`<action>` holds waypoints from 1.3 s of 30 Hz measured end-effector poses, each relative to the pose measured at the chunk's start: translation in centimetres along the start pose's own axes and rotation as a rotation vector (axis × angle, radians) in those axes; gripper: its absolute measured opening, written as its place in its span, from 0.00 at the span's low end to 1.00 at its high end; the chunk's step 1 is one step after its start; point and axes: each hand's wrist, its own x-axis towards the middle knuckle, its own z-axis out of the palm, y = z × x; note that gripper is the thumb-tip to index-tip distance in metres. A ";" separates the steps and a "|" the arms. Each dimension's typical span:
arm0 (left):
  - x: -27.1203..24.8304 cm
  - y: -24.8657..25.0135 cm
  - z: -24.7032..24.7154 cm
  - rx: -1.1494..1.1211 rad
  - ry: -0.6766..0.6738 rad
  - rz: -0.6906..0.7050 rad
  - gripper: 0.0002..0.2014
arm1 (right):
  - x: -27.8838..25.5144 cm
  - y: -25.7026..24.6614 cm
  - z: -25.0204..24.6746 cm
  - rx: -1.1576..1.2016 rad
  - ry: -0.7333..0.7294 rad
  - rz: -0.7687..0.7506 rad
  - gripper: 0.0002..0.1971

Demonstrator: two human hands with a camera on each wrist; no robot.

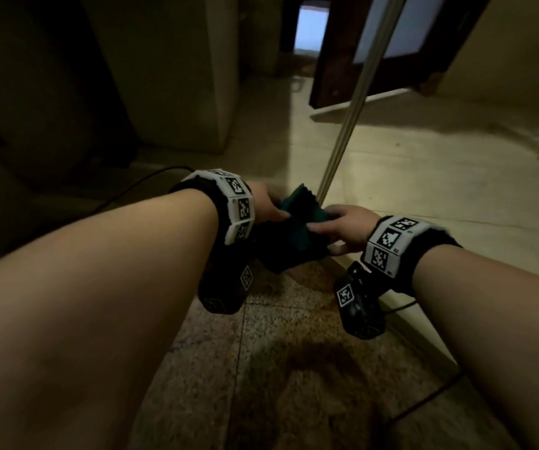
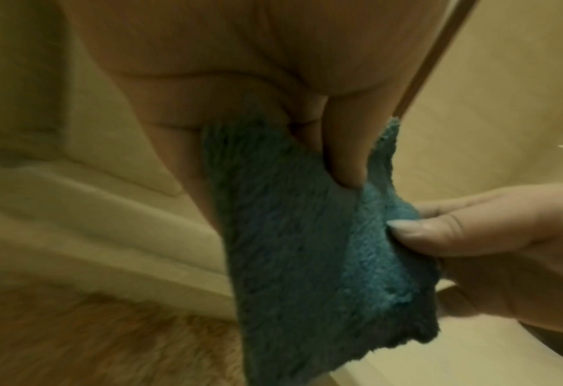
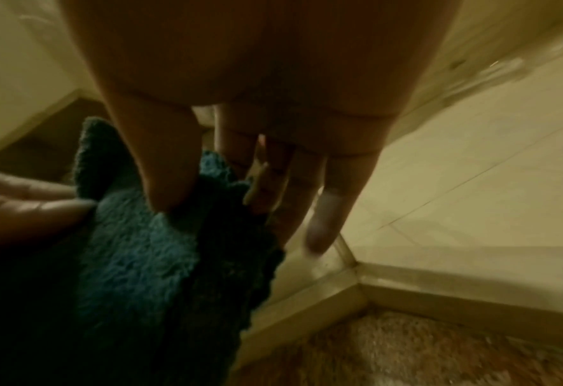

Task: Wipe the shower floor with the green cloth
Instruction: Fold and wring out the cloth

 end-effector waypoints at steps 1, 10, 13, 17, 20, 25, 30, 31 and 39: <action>0.0 0.1 -0.1 0.024 0.005 -0.002 0.19 | 0.1 -0.1 0.0 -0.023 0.014 -0.012 0.07; 0.7 -4.2 -0.8 0.161 0.069 -0.001 0.20 | 0.5 -2.7 3.5 -0.359 0.040 -0.092 0.22; 0.8 -8.9 -1.4 0.140 0.070 0.003 0.20 | 1.6 -5.0 6.9 -0.468 0.083 -0.125 0.24; 0.2 -14.8 -3.0 0.022 0.072 -0.024 0.20 | 3.4 -8.1 11.6 -0.498 0.095 -0.085 0.28; -0.6 -18.7 -3.6 -0.037 0.070 -0.050 0.19 | 4.5 -10.0 14.7 -0.466 0.096 -0.096 0.27; 0.1 -22.2 -4.1 -0.124 0.066 -0.130 0.18 | 7.2 -11.2 17.4 -0.426 0.045 -0.112 0.24; 0.4 -22.5 -4.2 -0.192 0.117 -0.230 0.18 | 10.4 -12.9 17.2 -0.520 -0.052 -0.205 0.23; 0.4 -22.5 -4.1 -0.220 0.139 -0.262 0.18 | 11.0 -13.4 17.1 -0.521 -0.083 -0.218 0.23; -3.9 -21.4 -2.9 -0.246 0.275 -0.588 0.19 | 12.4 -15.3 20.3 -0.639 -0.360 -0.374 0.23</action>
